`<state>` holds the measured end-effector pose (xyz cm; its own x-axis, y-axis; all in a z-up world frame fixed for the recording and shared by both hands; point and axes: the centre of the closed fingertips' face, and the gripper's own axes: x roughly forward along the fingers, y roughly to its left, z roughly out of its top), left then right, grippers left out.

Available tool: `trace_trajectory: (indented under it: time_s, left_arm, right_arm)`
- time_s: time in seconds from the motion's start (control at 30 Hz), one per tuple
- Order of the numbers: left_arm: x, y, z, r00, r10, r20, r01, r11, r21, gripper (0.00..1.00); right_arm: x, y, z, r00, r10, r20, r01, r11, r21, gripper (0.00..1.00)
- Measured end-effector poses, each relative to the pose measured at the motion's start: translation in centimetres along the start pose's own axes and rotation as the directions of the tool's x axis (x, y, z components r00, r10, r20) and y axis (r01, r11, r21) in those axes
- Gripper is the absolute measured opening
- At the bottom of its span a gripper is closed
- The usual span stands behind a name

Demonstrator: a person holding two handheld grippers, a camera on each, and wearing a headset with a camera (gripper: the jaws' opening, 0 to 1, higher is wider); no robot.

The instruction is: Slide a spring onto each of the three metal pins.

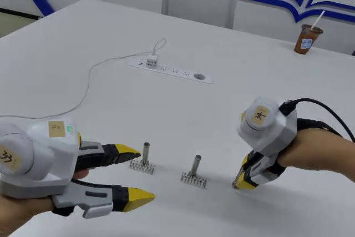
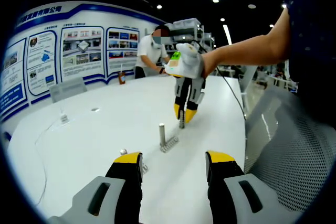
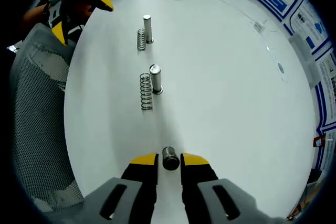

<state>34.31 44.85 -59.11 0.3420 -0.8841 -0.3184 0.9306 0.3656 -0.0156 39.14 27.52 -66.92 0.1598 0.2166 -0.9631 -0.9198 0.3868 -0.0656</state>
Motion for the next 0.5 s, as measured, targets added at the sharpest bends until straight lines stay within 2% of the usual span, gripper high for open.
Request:
trace_trajectory:
  time_s: [0.17,0.27,0.5]
  left_arm:
    - [0.0,0.0,-0.1,1.0,-0.001,-0.003,0.001,1.0,0.002,0.5]
    - [0.1,0.0,-0.1,1.0,-0.004,-0.005,0.004,1.0,0.005,0.5]
    - [0.2,-0.1,0.0,1.0,-0.007,-0.005,0.007,1.0,0.008,0.5]
  right_arm:
    - [-0.4,-0.1,0.2,0.9997,-0.019,0.014,0.019,1.0,0.014,0.23]
    - [-1.1,0.0,0.7,0.9988,-0.026,0.04,0.025,0.999,0.022,0.25]
    - [-2.3,0.3,2.3,0.9954,-0.055,0.078,0.057,0.998,-0.019,0.27]
